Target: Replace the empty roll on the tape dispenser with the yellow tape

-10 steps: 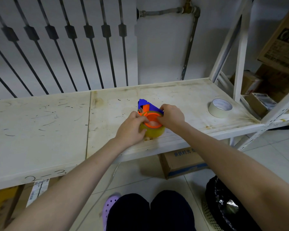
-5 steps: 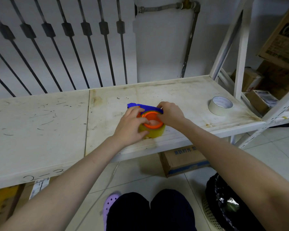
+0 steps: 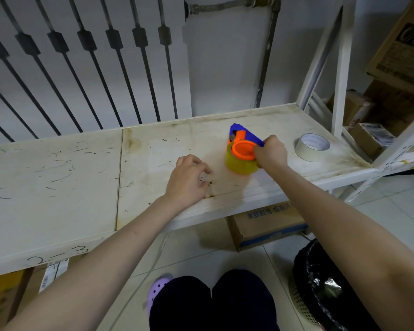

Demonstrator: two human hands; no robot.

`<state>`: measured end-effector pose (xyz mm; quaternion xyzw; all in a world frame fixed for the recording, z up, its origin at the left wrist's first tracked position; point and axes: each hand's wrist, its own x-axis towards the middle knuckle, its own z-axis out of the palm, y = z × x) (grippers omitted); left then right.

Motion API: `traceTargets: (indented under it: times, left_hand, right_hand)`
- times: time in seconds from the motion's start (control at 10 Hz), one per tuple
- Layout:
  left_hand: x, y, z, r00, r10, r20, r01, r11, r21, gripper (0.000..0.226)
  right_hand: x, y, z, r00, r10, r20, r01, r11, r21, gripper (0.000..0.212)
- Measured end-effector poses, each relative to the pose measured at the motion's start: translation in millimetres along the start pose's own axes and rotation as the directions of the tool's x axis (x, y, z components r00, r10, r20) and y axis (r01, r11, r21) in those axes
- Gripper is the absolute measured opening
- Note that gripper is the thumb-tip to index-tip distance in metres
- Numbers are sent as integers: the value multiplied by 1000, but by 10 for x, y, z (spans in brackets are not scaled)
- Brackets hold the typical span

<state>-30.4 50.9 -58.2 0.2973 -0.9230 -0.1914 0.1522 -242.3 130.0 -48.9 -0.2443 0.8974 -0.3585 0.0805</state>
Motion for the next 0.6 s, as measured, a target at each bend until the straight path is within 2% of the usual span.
traceTargets:
  times: [0.1,0.4,0.5,0.6]
  left_hand:
    - [58,51,6,995,-91,28,90,995,36,30]
    - [107,85,-58,974,-205,93,198,977,80,29]
    - [120,97,-107,972,-216,89,210,975,71,30]
    - [149,104,-227,967,-250,52,249,968,32,30]
  right_hand:
    - [24,145,-152,998,28,-56,-28,1000,8,24]
    - [-18,332,-172,997,71,-18,-72,995,-70,27]
    - [-38,306,-150,993,102,-67,-111,984,-143,32]
    - [-126,194,-136,981,9,-194,-24,997,-74,38]
